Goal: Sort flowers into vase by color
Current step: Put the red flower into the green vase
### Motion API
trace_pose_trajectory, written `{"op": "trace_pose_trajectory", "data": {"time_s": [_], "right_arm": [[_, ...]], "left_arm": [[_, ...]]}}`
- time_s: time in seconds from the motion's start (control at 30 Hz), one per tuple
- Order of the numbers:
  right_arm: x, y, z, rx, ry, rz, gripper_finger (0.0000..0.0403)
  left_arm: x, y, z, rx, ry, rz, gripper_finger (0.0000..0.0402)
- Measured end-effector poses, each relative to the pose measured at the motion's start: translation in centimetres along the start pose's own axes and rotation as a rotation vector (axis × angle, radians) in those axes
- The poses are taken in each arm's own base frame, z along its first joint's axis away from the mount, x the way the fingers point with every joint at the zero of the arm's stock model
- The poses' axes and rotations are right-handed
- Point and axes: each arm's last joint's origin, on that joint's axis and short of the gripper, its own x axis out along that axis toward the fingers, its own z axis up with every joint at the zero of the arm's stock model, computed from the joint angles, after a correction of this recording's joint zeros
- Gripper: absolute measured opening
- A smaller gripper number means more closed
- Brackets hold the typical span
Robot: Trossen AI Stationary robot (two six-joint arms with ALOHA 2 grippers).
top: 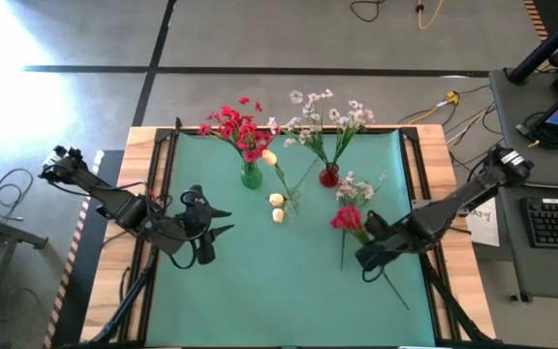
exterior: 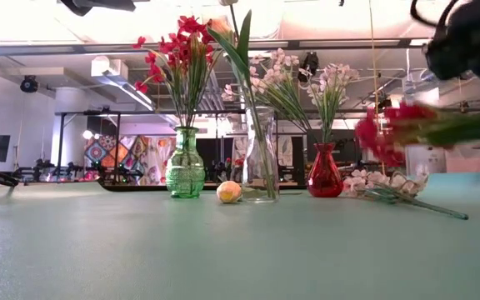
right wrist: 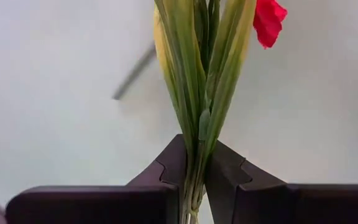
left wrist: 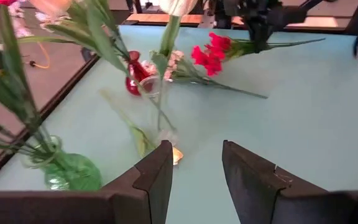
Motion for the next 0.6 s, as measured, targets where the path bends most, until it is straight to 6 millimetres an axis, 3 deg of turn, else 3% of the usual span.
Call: {"op": "trace_pose_trajectory", "data": {"time_s": [0.2, 0.37, 0.6], "right_arm": [[-2.6, 0.6, -0.3, -0.138, -0.217, 0.218, 0.0038], [-4.8, 4.0, -0.9, -0.407, -0.541, 0.521, 0.0038], [-6.6, 8.6, -1.1, -0.71, -0.987, 0.734, 0.0038]], "left_arm": [[-0.1, -1.1, 0.9, -0.025, -0.033, -0.227, 0.0128], [-0.1, -2.2, 2.1, -0.003, -0.201, -0.426, 0.0128], [1.0, -3.6, 2.7, 0.049, -0.313, -0.44, 0.0128]]}}
